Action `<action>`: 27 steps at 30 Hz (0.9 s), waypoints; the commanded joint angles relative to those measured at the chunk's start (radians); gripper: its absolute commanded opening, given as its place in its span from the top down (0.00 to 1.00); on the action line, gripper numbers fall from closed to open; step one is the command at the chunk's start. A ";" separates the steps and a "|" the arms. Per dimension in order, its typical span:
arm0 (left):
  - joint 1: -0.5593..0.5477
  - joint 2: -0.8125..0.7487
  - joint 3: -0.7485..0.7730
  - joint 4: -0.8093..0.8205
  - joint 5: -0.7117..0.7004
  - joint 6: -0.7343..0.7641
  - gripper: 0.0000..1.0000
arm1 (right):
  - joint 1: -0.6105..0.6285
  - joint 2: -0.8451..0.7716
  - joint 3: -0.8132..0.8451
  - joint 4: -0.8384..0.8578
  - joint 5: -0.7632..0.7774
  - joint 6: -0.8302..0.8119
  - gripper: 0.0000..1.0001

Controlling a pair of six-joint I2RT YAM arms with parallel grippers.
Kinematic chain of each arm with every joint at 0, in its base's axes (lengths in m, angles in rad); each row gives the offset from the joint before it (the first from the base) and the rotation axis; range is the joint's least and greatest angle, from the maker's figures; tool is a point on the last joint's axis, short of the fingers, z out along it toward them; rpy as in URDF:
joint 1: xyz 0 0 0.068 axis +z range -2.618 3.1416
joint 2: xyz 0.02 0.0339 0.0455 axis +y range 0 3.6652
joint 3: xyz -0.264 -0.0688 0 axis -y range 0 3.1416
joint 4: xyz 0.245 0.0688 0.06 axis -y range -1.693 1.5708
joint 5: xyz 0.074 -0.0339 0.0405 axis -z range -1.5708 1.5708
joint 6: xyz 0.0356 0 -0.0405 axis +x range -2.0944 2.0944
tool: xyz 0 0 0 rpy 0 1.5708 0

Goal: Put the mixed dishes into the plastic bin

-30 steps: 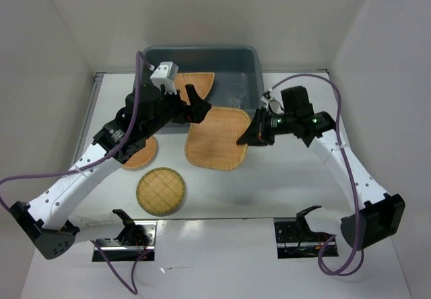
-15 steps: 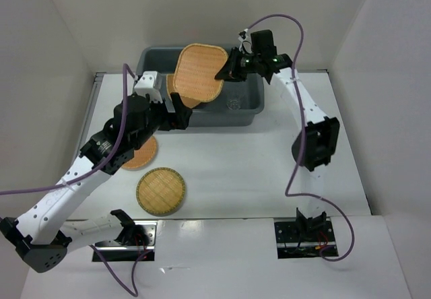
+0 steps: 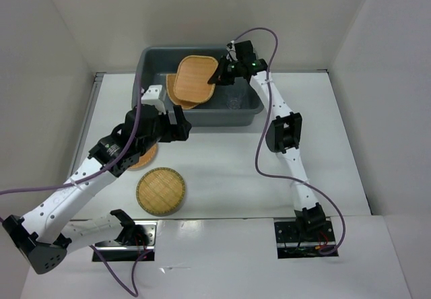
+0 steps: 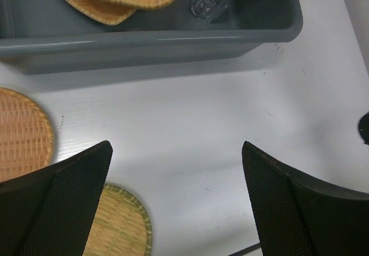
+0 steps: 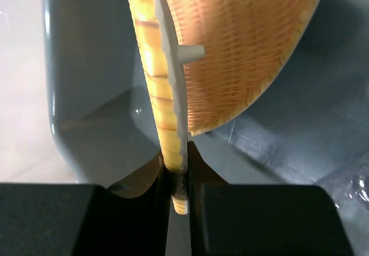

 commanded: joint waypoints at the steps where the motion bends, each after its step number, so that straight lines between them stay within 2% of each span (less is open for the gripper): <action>1: 0.006 -0.025 -0.009 0.004 0.020 -0.054 0.00 | -0.003 0.028 0.107 0.093 -0.084 0.053 1.00; 5: 0.006 -0.025 -0.009 0.004 0.030 -0.077 0.00 | -0.003 0.070 0.139 0.084 -0.075 0.053 0.99; 9: 0.015 -0.016 -0.009 0.004 0.039 -0.086 0.00 | -0.003 0.091 0.139 0.084 -0.075 0.053 0.88; 10: 0.015 -0.016 -0.018 0.004 0.039 -0.095 0.00 | -0.003 0.102 0.139 0.084 -0.075 0.053 0.80; 15: 0.015 -0.016 -0.029 0.004 0.039 -0.104 0.00 | 0.006 0.102 0.139 0.056 -0.040 0.043 0.64; 17: 0.015 -0.016 -0.038 0.004 0.039 -0.104 0.00 | 0.006 0.102 0.148 0.056 -0.030 0.033 0.53; 19: 0.015 -0.016 -0.050 0.014 0.039 -0.104 0.00 | 0.006 0.084 0.149 0.028 -0.003 0.021 0.48; 20: 0.015 -0.016 -0.051 0.014 0.039 -0.104 0.00 | 0.006 0.084 0.149 0.019 0.009 0.010 0.41; 23: 0.015 -0.025 -0.061 0.014 0.028 -0.114 0.00 | 0.006 0.055 0.149 -0.027 0.083 -0.019 0.37; 25: 0.015 -0.036 -0.070 0.024 0.028 -0.114 0.00 | 0.006 0.039 0.136 -0.067 0.135 -0.032 0.31; 27: 0.015 -0.036 -0.070 0.034 0.028 -0.114 0.00 | 0.006 0.004 0.093 -0.076 0.187 -0.045 0.31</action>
